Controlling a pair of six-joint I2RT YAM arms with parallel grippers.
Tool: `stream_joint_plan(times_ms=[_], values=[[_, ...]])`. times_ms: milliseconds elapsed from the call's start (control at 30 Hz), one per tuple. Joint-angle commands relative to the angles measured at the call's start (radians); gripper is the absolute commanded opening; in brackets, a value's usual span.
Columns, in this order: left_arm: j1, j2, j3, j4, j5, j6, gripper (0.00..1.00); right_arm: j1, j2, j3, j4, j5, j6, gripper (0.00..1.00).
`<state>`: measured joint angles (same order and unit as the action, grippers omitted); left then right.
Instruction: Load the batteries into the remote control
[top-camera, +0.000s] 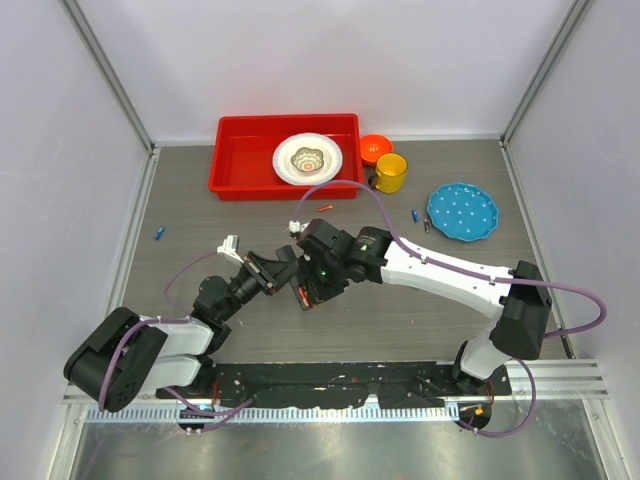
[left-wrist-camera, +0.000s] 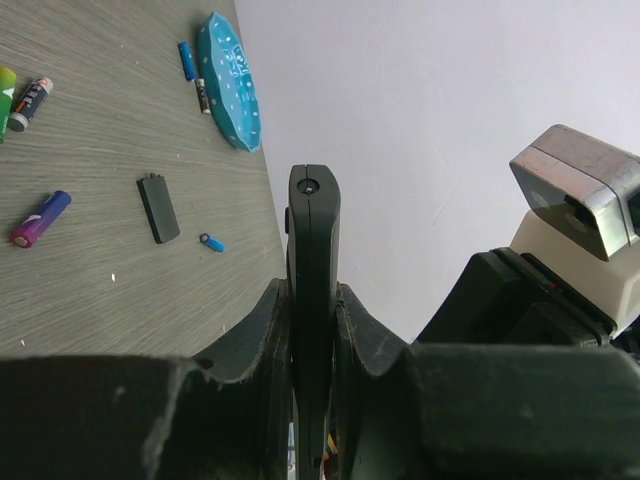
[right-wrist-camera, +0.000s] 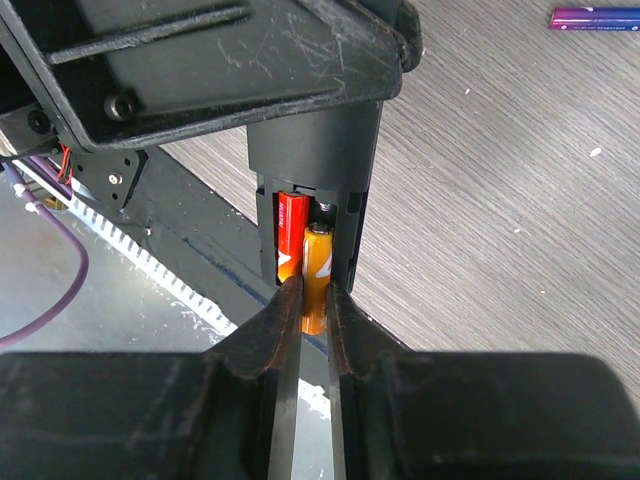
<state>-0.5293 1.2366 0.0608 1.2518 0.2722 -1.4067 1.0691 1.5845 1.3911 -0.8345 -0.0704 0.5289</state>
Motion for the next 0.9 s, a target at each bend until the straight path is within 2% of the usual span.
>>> stream_joint_plan(times_ms=[0,867], values=[[-0.005,-0.029,0.004,0.233,0.012,-0.009,0.0,-0.003,0.008,0.016,-0.034,0.037,0.002,0.19],[-0.023,-0.037,0.0,0.236,0.015,-0.018,0.0,-0.038,0.049,0.072,0.0,0.103,-0.003,0.14]])
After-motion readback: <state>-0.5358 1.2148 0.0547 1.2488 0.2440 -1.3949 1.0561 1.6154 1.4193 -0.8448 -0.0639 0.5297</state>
